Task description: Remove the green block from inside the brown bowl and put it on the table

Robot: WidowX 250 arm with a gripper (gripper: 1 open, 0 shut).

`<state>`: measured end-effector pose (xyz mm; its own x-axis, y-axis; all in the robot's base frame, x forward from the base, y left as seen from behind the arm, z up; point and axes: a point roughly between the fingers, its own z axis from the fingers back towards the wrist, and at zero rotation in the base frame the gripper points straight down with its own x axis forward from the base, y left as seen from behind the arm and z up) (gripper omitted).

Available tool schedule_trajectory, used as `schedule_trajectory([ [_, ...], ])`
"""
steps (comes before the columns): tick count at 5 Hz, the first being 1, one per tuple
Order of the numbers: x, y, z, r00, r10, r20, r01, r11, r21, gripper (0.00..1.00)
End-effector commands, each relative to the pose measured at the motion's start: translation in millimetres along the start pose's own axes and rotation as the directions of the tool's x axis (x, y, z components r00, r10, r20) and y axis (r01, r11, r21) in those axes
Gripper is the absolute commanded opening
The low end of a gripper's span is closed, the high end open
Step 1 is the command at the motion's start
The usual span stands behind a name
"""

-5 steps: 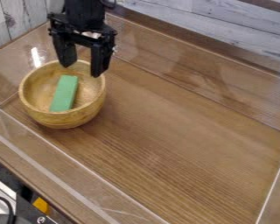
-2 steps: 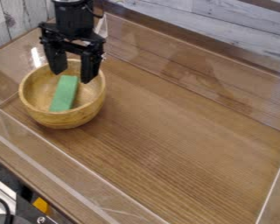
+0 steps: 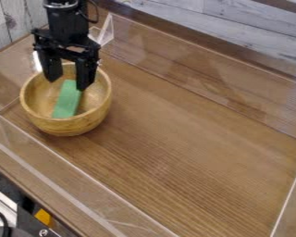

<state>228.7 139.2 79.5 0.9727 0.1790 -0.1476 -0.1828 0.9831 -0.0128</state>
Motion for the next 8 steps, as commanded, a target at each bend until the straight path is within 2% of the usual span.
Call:
schedule_trajectory([
  [1,1.5,7,3.1,1.000,0.010,0.030,-0.010,1.000,0.003,1.00],
  [6,7.1,18,-15.7,0.999,0.022,0.045,-0.020,0.998,-0.054,1.00],
  [8,9.9,18,-24.9,0.999,0.030,0.042,-0.028,0.998,-0.050,1.00],
])
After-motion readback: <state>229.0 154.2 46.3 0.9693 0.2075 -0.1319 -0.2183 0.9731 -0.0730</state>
